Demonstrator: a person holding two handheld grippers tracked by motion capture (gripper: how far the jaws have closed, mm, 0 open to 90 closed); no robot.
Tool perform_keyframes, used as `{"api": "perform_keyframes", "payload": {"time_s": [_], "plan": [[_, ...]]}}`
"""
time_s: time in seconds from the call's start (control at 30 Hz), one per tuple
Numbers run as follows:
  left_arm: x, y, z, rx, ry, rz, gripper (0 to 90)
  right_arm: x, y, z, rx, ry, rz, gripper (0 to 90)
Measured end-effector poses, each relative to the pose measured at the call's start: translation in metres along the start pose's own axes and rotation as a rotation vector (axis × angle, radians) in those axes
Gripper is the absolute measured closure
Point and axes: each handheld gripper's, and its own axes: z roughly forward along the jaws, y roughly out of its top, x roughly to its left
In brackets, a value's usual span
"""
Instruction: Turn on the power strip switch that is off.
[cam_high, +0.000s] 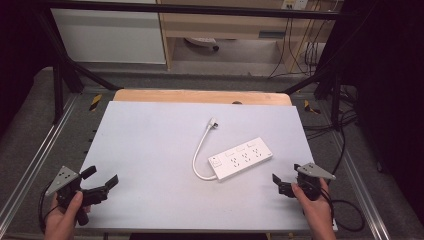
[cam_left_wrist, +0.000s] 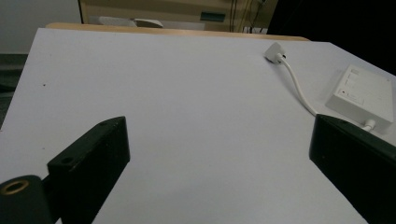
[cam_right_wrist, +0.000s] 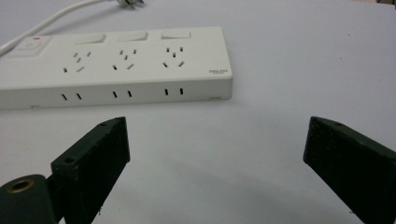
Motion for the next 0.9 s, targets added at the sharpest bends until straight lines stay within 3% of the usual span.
{"api": "perform_keyframes", "payload": {"time_s": [0.33,0.9], "plan": [[0.002,-0.001,0.0,0.009,-0.004,0.004,5.4,0.0,0.0,-0.001,0.008,0.036,0.008,9.0],[0.004,-0.001,-0.001,0.006,-0.006,0.016,5.4,0.005,0.012,-0.016,-0.11,0.062,0.029,5.1]]}}
